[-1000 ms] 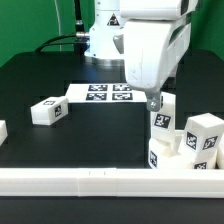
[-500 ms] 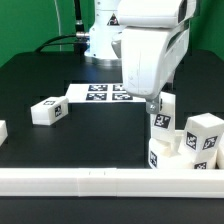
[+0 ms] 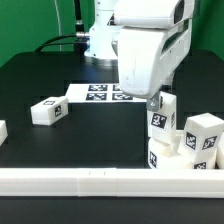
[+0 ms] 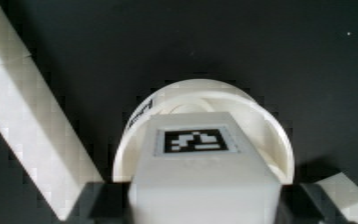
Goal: Assemble stool
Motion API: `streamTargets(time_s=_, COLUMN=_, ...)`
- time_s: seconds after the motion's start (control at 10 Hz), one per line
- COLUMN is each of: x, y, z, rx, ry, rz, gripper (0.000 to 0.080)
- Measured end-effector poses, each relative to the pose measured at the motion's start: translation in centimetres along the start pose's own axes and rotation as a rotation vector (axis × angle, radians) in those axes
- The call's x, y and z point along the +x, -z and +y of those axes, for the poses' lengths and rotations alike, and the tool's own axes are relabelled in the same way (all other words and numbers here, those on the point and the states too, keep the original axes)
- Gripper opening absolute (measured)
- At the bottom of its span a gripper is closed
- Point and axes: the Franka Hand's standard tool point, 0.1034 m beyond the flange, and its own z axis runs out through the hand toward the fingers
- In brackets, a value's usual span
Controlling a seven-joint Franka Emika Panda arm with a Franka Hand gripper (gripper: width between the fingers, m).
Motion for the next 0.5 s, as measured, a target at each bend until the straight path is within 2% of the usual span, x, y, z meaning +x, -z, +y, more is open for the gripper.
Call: streamTargets(time_s=0.5, x=-0.07, y=0.01, z=0.11, rx=0.003, ry=-0.502, rz=0.010, gripper=0.0338)
